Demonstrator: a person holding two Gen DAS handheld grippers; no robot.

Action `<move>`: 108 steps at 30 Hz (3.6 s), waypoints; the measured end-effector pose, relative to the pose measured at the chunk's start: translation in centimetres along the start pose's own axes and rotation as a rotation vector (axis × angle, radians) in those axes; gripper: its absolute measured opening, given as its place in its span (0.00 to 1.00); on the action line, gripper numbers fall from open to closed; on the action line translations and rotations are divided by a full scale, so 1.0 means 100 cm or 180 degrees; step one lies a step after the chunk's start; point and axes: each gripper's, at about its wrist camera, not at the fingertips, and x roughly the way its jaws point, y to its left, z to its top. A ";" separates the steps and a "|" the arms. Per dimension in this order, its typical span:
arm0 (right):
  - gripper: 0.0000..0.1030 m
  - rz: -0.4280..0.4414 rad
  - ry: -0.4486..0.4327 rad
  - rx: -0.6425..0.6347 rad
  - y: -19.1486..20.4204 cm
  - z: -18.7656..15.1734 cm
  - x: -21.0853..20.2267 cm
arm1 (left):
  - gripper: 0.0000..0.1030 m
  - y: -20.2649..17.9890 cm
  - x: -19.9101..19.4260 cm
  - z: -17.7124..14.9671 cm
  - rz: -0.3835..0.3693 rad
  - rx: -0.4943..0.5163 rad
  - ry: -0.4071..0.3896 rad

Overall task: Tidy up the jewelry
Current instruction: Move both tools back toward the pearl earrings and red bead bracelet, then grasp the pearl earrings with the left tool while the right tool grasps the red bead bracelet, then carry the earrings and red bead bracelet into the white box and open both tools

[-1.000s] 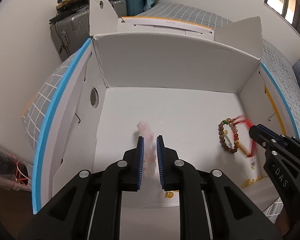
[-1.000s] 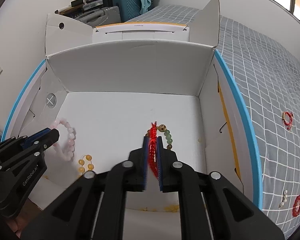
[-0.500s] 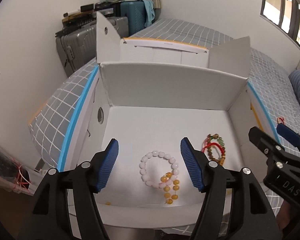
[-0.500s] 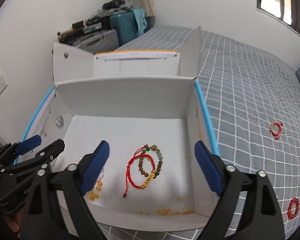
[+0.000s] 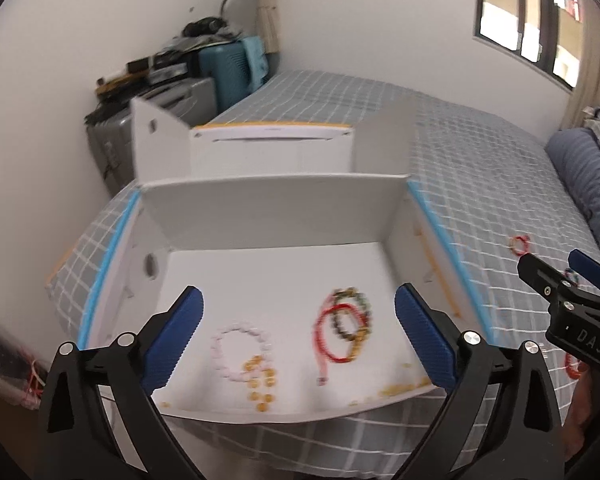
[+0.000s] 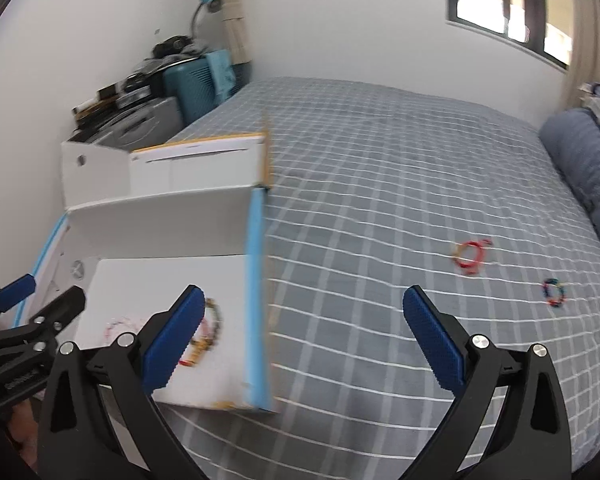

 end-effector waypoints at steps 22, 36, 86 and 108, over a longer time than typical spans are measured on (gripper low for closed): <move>0.93 -0.0791 0.0137 0.0707 -0.238 -0.078 -0.041 | 0.94 -0.248 0.016 -0.038 -0.0922 0.0686 0.0240; 0.93 -0.0817 0.0729 0.1035 -0.314 -0.153 0.019 | 0.94 -0.319 0.084 -0.103 -0.1112 0.1093 0.0670; 0.13 -0.0629 0.0428 0.1056 -0.314 -0.152 -0.003 | 0.10 -0.305 0.086 -0.106 -0.1177 0.0894 0.0717; 0.13 -0.0757 0.0042 0.0942 -0.291 -0.134 -0.044 | 0.10 -0.287 0.029 -0.086 -0.1235 0.0829 0.0313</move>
